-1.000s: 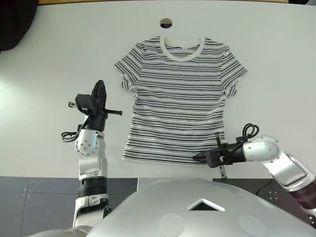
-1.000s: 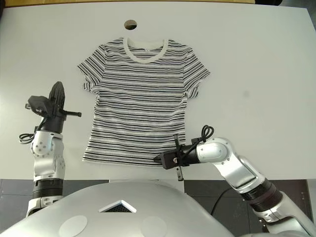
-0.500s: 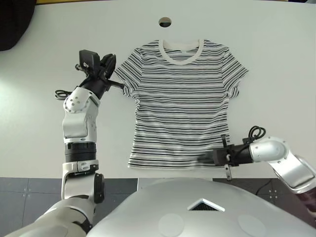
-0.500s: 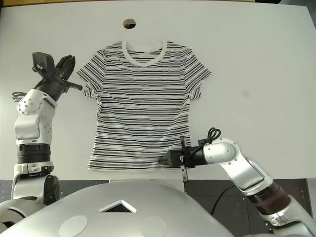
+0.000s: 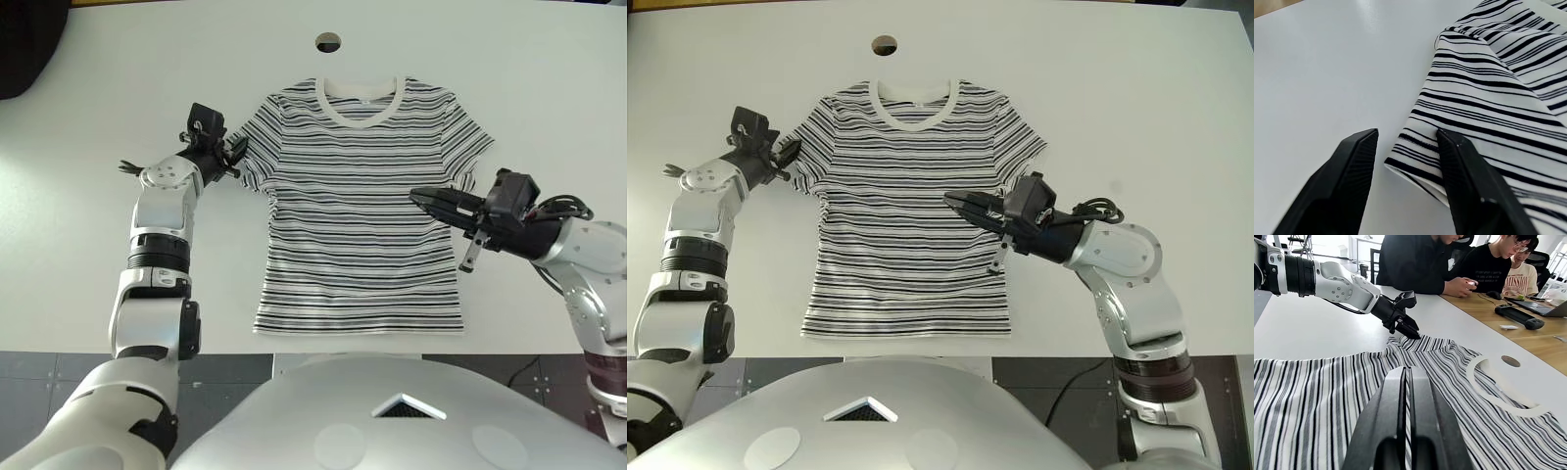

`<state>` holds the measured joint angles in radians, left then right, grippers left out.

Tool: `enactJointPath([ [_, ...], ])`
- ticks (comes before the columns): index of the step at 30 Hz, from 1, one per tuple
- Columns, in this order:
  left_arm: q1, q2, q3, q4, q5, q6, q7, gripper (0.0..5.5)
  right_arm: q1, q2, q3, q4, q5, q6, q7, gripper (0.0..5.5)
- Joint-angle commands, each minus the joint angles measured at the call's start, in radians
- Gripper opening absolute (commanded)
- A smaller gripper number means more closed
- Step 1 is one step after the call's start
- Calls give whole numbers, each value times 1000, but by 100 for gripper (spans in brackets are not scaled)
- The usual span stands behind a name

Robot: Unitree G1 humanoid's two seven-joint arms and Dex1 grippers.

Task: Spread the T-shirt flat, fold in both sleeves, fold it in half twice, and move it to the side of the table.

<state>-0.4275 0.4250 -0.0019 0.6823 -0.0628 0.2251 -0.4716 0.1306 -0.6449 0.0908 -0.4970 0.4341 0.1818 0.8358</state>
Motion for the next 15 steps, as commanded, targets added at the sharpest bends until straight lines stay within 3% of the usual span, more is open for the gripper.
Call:
enactJointPath([
  [1,3,7,-15,73,22,24,-30,173,-20,14,-13,14,-16,4,-19,10],
  [10,32,0,-4,-7,-8,77,-78,24,-40,46,-35,59,-39,-17,-55,10],
  [15,58,-12,11,-159,-32,119,-69,13,-60,70,-54,97,-67,-28,-92,10],
])
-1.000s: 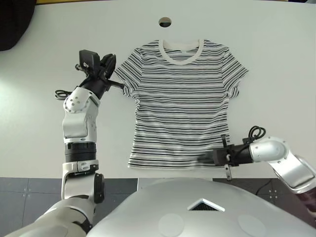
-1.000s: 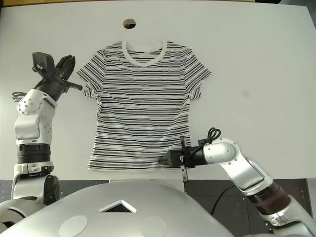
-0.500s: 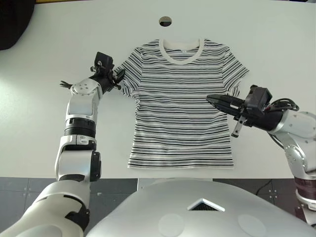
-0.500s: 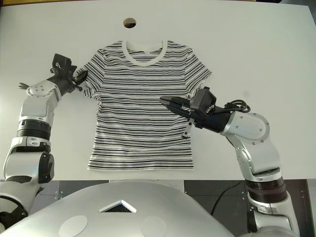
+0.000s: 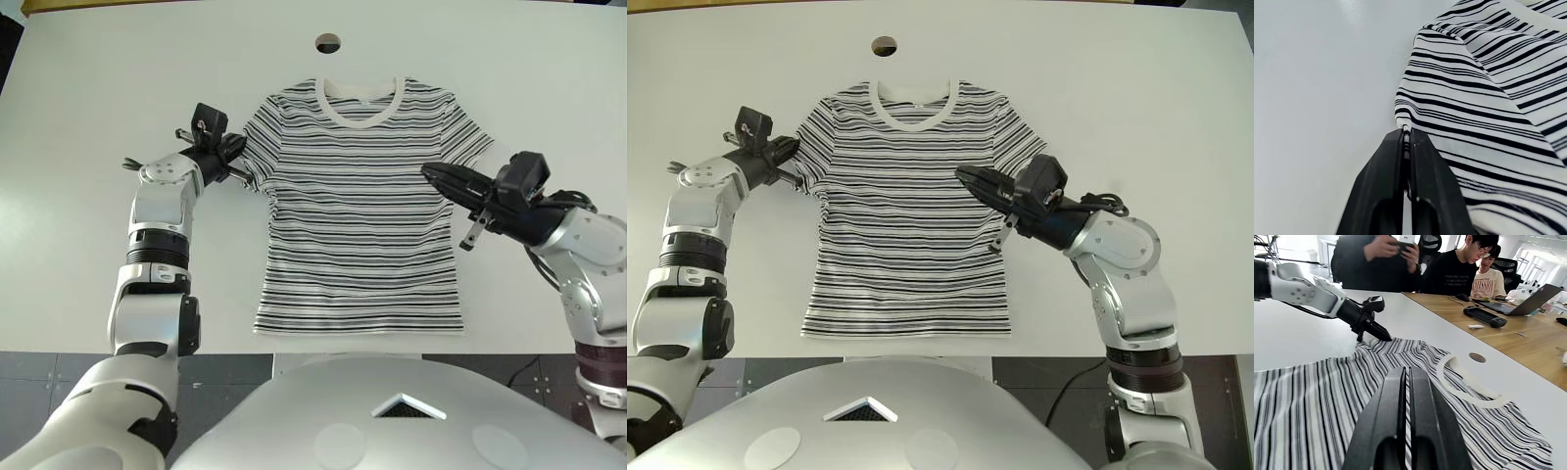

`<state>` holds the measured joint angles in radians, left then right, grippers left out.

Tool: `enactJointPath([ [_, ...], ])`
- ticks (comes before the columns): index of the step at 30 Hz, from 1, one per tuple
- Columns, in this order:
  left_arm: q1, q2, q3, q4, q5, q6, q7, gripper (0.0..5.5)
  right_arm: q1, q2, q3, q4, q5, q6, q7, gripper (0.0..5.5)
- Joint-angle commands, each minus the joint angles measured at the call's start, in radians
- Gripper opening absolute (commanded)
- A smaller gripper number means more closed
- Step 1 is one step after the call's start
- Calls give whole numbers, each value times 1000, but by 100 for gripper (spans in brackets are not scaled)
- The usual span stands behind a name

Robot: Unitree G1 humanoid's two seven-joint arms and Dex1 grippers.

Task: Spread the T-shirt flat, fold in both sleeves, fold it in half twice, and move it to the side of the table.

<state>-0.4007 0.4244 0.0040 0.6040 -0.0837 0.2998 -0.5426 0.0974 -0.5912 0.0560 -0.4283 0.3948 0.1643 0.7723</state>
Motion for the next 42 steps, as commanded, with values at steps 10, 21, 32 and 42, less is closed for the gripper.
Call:
enactJointPath([
  [10,19,-101,-27,-295,-52,158,22,13,-128,78,-9,280,-179,-8,-168,10],
  [21,-104,-275,-108,-137,-9,126,92,13,-342,158,-74,745,-277,32,-358,10],
  [32,-93,-307,-138,-60,52,41,138,158,-448,184,-118,896,-263,78,-363,194],
  [42,92,-275,-42,-569,-62,-200,91,158,-465,181,-63,1005,-308,170,-311,194],
])
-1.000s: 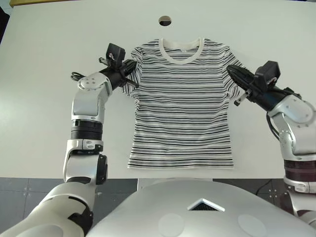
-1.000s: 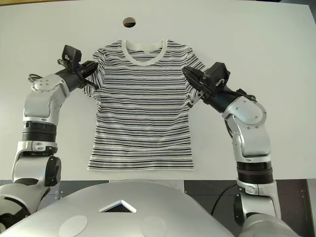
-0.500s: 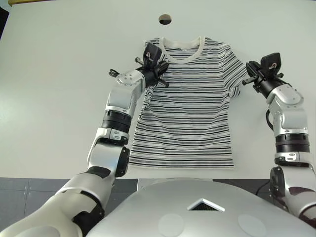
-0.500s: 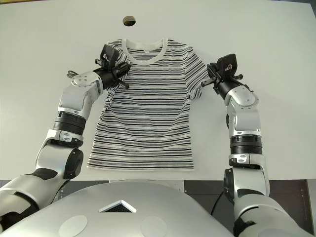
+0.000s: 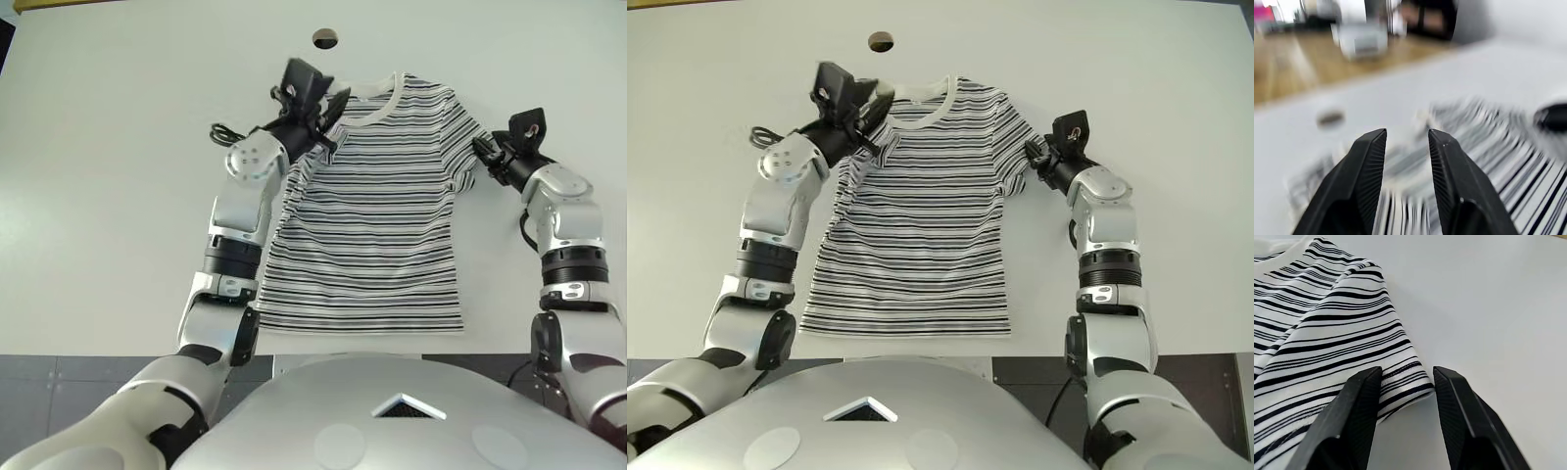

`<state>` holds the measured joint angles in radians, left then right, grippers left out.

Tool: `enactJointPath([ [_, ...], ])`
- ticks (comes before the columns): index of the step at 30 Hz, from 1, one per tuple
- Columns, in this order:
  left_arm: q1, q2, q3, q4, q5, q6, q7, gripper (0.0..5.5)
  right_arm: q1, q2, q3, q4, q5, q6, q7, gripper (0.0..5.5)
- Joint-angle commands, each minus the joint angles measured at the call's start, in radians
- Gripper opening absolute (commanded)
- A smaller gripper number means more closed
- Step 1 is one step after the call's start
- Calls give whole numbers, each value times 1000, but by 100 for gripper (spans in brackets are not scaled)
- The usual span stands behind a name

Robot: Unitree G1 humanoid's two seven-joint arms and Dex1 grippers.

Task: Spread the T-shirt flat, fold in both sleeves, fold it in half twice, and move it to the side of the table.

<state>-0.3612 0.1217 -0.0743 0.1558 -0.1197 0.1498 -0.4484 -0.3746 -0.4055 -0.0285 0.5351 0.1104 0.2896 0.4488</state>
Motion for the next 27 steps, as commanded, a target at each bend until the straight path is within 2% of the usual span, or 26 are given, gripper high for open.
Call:
enactJointPath([
  [1,73,37,49,-161,-35,-70,-3,158,10,-5,26,49,-28,49,20,176],
  [4,137,62,76,-239,-48,-116,-4,158,18,-3,29,44,-26,52,33,110],
  [10,260,106,132,-187,-35,-180,10,72,24,9,31,-21,-30,13,24,12],
  [14,332,125,150,-115,-3,-248,25,12,25,17,24,-123,-20,12,15,10],
  [20,414,128,89,-61,84,-353,40,12,18,59,84,-317,-18,95,26,10],
  [27,465,129,16,-50,160,-432,58,12,-22,131,180,-255,-65,112,17,10],
])
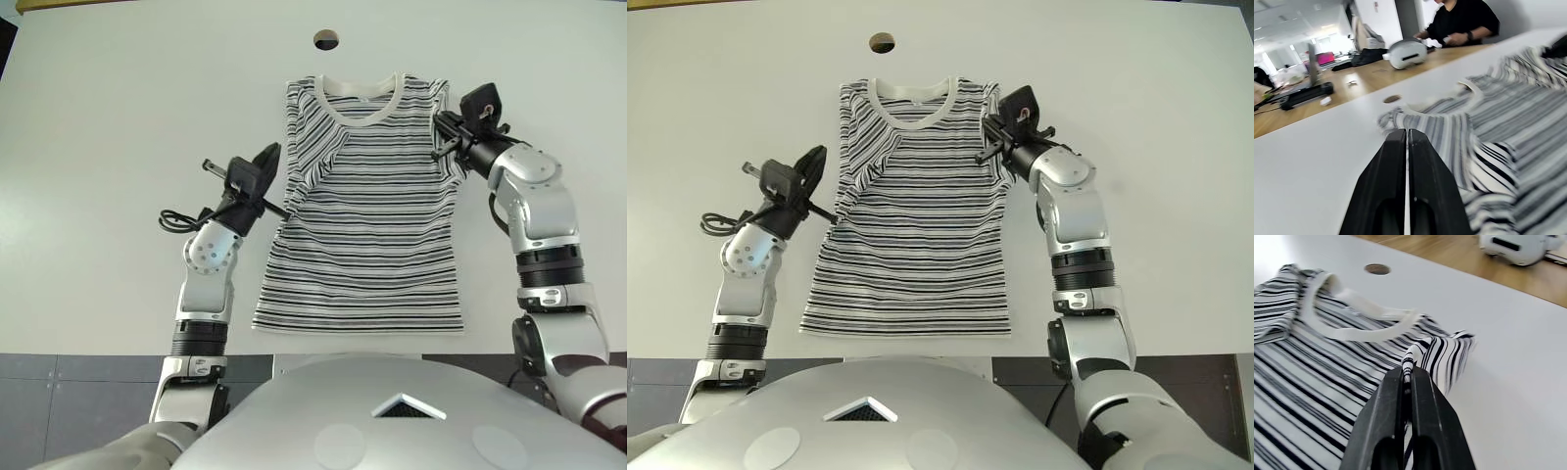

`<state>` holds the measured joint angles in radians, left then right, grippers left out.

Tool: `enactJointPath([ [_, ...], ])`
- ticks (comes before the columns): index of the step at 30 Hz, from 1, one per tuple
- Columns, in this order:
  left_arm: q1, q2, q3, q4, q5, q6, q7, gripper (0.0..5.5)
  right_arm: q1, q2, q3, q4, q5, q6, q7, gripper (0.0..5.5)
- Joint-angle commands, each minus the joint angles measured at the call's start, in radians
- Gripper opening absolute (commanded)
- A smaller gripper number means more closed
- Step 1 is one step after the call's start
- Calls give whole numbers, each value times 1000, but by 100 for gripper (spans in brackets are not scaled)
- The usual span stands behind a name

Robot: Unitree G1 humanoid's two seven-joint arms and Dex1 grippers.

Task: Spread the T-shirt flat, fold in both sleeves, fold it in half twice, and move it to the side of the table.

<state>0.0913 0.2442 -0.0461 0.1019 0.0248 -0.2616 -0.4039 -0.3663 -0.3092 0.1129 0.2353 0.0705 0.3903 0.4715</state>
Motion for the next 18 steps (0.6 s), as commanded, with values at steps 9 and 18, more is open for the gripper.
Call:
enactJointPath([
  [9,17,15,-11,7,22,-56,39,10,-61,130,85,206,-63,-73,-22,104],
  [18,34,88,-11,-29,-1,-245,-23,10,86,90,38,-94,55,-125,106,221],
])
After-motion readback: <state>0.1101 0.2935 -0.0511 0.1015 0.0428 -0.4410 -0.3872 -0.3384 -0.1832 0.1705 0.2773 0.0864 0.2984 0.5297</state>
